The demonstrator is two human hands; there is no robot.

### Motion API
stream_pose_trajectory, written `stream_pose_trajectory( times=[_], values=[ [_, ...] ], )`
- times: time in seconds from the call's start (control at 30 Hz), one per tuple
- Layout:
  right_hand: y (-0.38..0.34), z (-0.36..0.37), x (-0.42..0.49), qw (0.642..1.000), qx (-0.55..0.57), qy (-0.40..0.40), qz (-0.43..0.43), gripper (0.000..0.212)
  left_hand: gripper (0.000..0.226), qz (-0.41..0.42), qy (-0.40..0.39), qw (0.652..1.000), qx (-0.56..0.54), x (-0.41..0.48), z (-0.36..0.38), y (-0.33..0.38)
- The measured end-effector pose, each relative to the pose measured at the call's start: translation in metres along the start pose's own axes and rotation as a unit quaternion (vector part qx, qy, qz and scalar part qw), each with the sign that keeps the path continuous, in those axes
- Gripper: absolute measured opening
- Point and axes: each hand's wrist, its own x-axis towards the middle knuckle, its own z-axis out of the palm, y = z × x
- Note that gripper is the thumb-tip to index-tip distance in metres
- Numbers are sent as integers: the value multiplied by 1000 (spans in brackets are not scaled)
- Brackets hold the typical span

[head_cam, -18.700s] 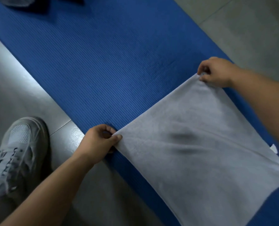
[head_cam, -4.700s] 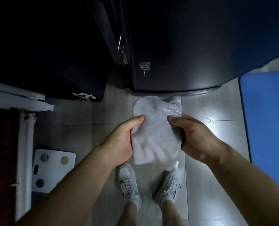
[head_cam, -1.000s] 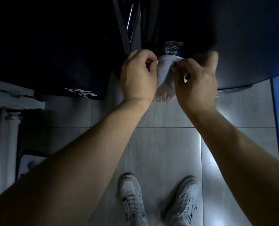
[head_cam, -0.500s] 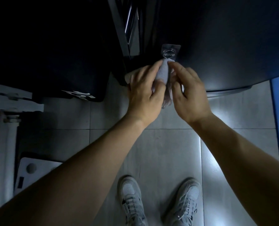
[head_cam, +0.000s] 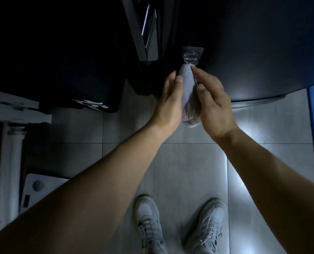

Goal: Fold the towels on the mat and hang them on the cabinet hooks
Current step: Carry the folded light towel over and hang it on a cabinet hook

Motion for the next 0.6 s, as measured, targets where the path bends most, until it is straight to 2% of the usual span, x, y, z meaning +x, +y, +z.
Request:
stream_pose_trajectory(
  times=[0.13,0.33,0.4,0.5,0.6],
  values=[
    [3,-2,1,999,46,-4,12,41,66,-29,12,999,-39,3,3,-4],
    [8,-12,-4,997,28,-77,11,45,43,-37,42,997,-56,4,6,-3],
    [10,-24,-8,996,8,-86,24,47,37,-18,91,996,-5,-1,-1,-1],
    [9,-46,-26,995,-65,-41,71,48,41,29,175,978,109,-11,-16,8],
    [-2,-75,-56,976,-183,-14,114,43,42,76,179,964,184,-34,-22,26]
  ],
)
